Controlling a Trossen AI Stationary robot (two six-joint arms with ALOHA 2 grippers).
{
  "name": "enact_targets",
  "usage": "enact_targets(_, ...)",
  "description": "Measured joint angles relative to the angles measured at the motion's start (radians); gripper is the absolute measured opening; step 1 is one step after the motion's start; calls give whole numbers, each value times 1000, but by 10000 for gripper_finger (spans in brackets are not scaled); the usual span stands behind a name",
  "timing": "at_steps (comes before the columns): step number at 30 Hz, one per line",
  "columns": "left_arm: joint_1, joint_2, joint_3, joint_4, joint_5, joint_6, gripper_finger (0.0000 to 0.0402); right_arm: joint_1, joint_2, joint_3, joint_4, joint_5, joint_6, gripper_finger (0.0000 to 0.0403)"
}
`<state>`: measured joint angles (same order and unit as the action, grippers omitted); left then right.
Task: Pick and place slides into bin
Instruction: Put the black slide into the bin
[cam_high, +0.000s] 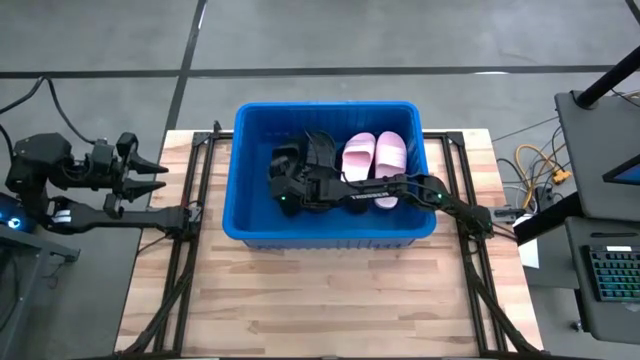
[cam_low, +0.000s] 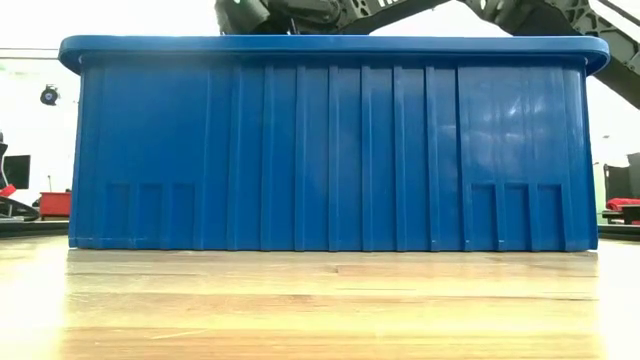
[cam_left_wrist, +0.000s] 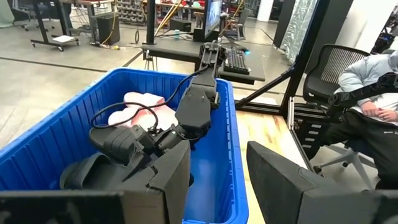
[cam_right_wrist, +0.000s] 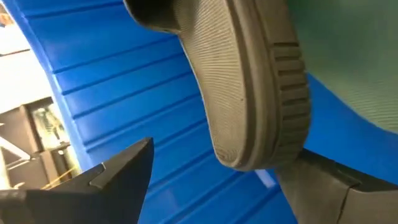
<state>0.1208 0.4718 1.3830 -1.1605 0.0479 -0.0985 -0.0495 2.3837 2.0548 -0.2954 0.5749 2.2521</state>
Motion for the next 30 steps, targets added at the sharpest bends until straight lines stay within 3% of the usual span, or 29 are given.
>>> enact_targets(9, 0, -23, 0, 0, 2, 0, 144, -8, -6, 0, -123, -22, 7, 295)
enact_targets(30, 0, -55, -2, 0, 1, 9, 144, -3, -72, 1, -196, -54, -44, 286)
